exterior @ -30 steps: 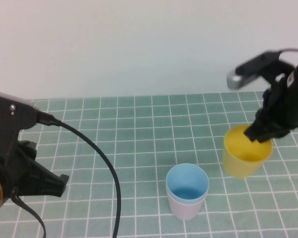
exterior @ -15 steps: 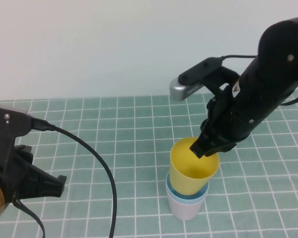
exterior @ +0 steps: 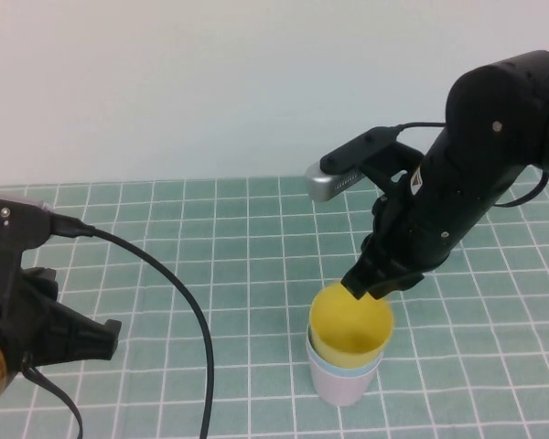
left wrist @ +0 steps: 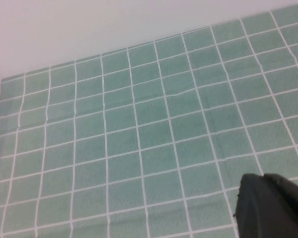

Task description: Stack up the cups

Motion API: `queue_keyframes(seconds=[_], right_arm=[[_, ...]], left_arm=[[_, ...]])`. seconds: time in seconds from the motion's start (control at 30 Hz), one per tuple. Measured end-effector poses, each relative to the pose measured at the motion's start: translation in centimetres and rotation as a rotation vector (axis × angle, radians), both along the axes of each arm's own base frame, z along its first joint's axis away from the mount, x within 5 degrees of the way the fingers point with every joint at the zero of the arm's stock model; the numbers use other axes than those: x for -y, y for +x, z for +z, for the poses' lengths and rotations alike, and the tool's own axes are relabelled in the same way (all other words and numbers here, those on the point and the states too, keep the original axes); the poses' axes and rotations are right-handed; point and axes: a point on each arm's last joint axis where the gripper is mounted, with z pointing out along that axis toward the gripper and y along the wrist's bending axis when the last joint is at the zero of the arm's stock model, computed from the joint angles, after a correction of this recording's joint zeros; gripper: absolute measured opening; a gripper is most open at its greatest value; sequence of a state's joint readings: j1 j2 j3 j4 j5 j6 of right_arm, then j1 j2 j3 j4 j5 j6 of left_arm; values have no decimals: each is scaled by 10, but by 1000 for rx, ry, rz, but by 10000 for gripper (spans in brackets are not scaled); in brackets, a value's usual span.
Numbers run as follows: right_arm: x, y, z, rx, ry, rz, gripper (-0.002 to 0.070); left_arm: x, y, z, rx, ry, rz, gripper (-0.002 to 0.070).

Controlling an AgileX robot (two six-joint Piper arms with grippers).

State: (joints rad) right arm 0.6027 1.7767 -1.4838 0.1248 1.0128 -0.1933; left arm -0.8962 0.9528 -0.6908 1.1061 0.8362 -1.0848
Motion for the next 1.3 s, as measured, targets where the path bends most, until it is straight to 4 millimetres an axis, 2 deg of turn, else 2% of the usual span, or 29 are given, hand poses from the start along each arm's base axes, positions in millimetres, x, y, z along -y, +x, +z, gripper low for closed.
queue_keyframes(seconds=[0.13, 0.23, 0.37, 0.5, 0.6, 0.73, 0.87, 0.97, 1.07, 1.17, 1.3], right_arm=[[-1, 3, 0, 16, 11, -31, 167], [-3, 6, 9, 38, 29, -39, 195], [-3, 11, 29, 86, 35, -88, 204], [8, 11, 62, 221, 67, -204, 205], [22, 2, 96, 351, 106, -255, 176], [42, -22, 134, 442, 128, -252, 61], [63, -52, 150, 460, 127, -240, 12], [79, -77, 150, 467, 153, -235, 4], [94, -103, 141, 478, 201, -229, 0], [110, -131, 123, 491, 250, -224, -1], [129, -163, 84, 494, 284, -219, -1]], left_arm=[[0, 0, 0, 0, -6, 3, -1], [0, 0, 0, 0, -7, 1, -1], [4, 0, -1, -3, -29, -29, -1], [13, -4, 3, 5, -129, -146, -1], [19, -8, 8, 22, -173, -239, -1], [21, -14, 15, 51, -229, -319, -1], [29, -22, 16, 105, -252, -476, -1], [38, -29, 17, 148, -279, -617, -1], [43, -31, 18, 167, -289, -674, -1], [44, -28, 17, 182, -231, -676, -1], [42, -26, 15, 184, -197, -653, -1]])
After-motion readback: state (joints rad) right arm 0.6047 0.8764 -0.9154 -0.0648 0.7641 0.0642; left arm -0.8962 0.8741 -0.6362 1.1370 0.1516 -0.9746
